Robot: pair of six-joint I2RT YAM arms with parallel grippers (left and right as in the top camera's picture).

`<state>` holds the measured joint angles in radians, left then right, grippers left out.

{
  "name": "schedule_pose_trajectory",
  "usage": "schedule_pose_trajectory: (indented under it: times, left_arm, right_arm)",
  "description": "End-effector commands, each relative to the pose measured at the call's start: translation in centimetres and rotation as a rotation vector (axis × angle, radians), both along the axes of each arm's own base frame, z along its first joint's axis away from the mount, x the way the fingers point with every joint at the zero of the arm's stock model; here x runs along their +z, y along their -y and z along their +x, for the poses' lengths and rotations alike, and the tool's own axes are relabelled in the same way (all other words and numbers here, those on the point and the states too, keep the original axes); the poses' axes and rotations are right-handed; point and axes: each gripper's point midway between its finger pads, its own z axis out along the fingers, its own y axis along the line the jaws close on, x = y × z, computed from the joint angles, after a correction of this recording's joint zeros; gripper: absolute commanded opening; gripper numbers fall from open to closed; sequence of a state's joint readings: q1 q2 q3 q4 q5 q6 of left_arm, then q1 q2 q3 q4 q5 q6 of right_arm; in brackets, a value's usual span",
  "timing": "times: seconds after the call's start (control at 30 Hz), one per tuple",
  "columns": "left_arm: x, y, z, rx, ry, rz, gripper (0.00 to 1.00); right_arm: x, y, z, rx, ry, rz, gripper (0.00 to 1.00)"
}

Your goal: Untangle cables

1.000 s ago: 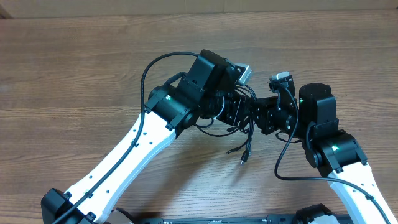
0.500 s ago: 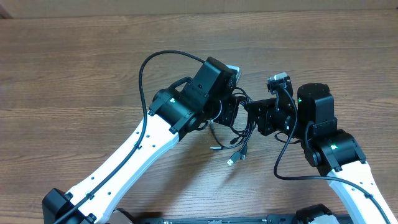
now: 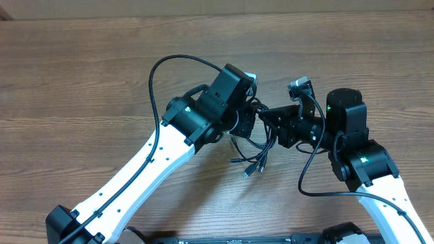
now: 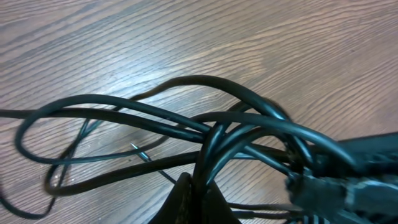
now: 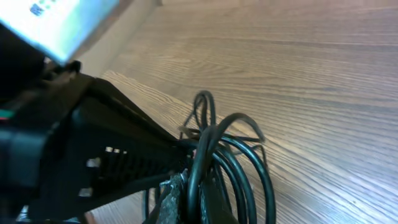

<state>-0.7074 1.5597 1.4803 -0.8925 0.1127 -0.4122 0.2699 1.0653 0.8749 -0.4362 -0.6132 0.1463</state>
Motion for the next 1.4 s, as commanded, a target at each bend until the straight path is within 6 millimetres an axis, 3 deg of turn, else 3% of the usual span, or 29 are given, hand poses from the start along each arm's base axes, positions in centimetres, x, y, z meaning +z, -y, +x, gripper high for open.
schedule_pose_trajectory:
  times: [0.0,0.2,0.6,0.77,1.0,1.1,1.37]
  left_arm:
    - [1.1,-0.4,0.7,0.013,0.051,0.015,0.04]
    - [1.0,-0.9,1.1,0.034,0.070,0.038,0.04]
    - [0.8,-2.4,2.0,0.089,0.109,0.107,0.04]
    - [0.8,-2.7,2.2,0.102,0.120,0.121,0.04]
    - [0.9,-3.0,2.5,0.119,0.132,0.135,0.04]
    - [0.6,-3.0,2.5,0.118,0.127,0.140,0.04]
    - [-1.9,-2.9,2.6,0.110,0.070,0.195,0.04]
  right_arm:
    - [2.3,-1.4,-0.9,0.081,0.020,0.098,0.04]
    - [4.3,-2.4,-1.5,0.139,0.032,0.189,0.04]
    - [6.1,-2.5,-0.8,0.109,0.038,0.259,0.04]
    - [6.4,-1.2,0.2,0.042,0.000,0.295,0.04]
    - [6.4,2.5,2.4,-0.134,-0.120,0.390,0.04]
    - [7.2,2.9,2.6,-0.138,-0.120,0.424,0.04]
    - [8.4,4.4,3.3,-0.173,-0.110,0.477,0.05]
